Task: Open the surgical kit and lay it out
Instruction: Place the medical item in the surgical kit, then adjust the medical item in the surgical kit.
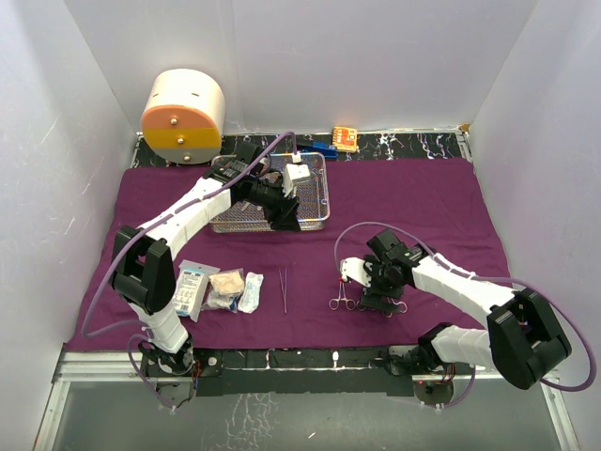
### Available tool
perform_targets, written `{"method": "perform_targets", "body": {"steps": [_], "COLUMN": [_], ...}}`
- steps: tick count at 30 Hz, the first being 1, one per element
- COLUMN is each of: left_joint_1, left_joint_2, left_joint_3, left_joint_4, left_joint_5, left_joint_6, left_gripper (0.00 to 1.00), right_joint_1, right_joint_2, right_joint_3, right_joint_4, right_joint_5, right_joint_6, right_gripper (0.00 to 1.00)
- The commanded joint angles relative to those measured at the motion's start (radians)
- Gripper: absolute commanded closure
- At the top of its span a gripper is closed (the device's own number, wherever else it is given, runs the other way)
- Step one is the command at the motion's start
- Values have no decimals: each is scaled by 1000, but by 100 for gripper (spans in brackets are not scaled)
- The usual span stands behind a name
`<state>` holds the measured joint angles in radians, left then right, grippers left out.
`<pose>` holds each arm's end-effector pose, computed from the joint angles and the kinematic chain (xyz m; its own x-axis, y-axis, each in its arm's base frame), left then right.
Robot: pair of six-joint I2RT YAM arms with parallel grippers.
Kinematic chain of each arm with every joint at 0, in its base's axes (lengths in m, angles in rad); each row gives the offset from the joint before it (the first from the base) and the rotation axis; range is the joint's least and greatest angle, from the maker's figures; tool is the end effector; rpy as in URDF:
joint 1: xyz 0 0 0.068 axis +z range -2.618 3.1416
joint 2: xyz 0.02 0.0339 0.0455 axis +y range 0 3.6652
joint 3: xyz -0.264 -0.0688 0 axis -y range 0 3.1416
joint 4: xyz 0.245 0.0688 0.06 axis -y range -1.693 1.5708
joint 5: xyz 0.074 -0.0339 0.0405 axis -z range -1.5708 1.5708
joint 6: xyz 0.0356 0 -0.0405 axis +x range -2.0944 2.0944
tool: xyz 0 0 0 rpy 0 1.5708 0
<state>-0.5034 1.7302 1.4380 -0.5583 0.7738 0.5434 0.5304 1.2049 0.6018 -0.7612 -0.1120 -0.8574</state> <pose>0.3203 -0.2048 0.2863 -0.1764 0.5193 -0.8362 0.9814 0.1585 -0.1086 0.1565 0.0964 0.1634 -0.1574 -0.9634 -0.2169 -0.9803 0.1790 -0.0834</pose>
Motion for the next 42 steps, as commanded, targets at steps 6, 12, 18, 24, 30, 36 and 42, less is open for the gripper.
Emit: {"method": "perform_targets", "body": {"steps": [6, 12, 18, 24, 30, 36, 42], "left_joint_1": [-4, -4, -4, -4, -4, -4, -3], "left_joint_2": [1, 6, 4, 2, -2, -9, -11], "left_joint_3": [4, 3, 2, 2, 1, -4, -7], "left_joint_4": [-13, -15, -17, -17, -18, -20, -20], "left_joint_5": [39, 42, 45, 47, 48, 48, 48], "left_joint_6": [17, 15, 15, 15, 16, 18, 17], "left_gripper": [46, 46, 46, 46, 46, 46, 46], "right_joint_1": [6, 6, 6, 6, 6, 5, -8], "right_joint_2": [40, 60, 72, 79, 70, 73, 58], "right_joint_3": [-16, 1, 16, 30, 39, 46, 59], "right_joint_4": [134, 141, 138, 129, 123, 130, 138], "right_joint_5": [53, 36, 27, 22, 15, 14, 9], "right_joint_6": [28, 48, 46, 47, 43, 50, 53], "right_gripper": [20, 21, 22, 24, 26, 28, 28]}}
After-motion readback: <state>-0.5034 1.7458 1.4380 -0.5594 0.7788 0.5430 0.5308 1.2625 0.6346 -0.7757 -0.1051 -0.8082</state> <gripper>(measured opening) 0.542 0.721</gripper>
